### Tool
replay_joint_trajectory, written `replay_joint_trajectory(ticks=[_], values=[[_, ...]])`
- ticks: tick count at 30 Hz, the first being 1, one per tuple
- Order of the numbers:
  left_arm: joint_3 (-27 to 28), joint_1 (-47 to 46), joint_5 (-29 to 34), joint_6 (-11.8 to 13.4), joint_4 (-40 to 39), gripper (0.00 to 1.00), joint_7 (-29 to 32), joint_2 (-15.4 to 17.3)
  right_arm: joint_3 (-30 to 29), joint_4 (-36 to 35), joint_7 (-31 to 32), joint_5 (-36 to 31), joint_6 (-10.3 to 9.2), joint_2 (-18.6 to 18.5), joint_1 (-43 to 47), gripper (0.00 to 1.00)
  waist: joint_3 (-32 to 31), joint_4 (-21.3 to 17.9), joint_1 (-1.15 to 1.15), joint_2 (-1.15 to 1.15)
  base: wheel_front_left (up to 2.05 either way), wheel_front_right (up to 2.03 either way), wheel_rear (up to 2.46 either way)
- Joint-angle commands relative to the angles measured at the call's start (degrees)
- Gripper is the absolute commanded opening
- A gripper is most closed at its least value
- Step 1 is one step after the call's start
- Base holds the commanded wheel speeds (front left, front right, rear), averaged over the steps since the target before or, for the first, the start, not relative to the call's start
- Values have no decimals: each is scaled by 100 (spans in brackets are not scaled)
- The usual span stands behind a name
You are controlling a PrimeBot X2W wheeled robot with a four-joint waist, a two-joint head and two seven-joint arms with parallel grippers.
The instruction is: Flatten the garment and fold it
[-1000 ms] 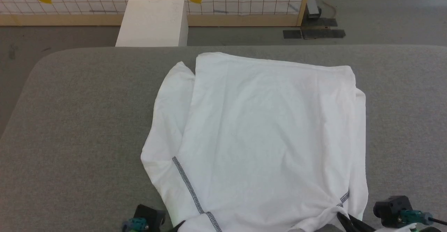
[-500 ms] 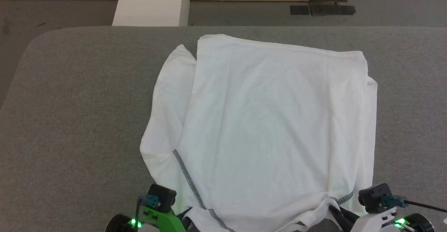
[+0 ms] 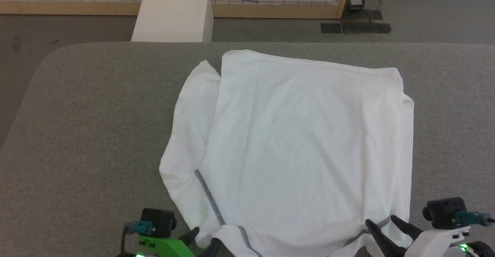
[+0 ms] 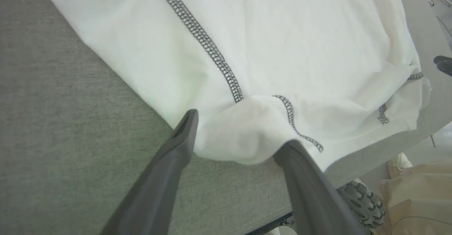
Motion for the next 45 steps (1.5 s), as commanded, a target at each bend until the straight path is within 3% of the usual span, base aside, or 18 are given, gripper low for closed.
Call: replay_joint_trajectory(ticks=[1,7,11,16,19,22,28,32,37,45], values=[[144,152,-140,100,-236,100,-40,109,-173,-216,117,73,-9,136,123,100,-99,-11,0,0,0,0,0],[696,535,-67,578,-1136,100,-542,398,-903,-1100,142,-253,-9,657,280,100,-263,-98,0,0,0,0,0],[996,516,600,972,-1162,100,-1463,326,-1199,-1343,-500,-693,-9,910,200,100,-288,-150,0,0,0,0,0],[1091,493,1292,1189,-821,100,-2528,-85,-1333,-1240,-1675,-1075,-9,1088,203,100,-296,-189,0,0,0,0,0],[1275,536,1740,1281,-697,100,-2684,-394,-1341,-1086,-2361,-1235,-9,1110,285,100,-308,-203,0,0,0,0,0],[1685,743,2480,1347,-896,100,-2696,-919,-1373,-735,-3106,-1023,-9,1114,430,100,-336,-214,0,0,0,0,0],[2150,1216,3018,927,-702,100,-2699,-1483,-1288,-121,-3711,-843,-9,1115,490,100,-403,-219,0,0,0,0,0],[2467,1231,3111,592,-564,100,-2699,-1582,-1233,17,-3803,-815,-9,1116,413,100,-388,-216,0,0,0,0,0],[2553,755,3007,95,-335,100,-2547,-1319,-1229,-1,-3840,-785,-9,1116,262,100,-137,-193,0,0,0,0,0],[2626,-1262,2565,-612,-335,100,-729,-659,-1196,-326,-3844,-742,-9,1116,-126,100,773,-196,0,0,0,0,0]])
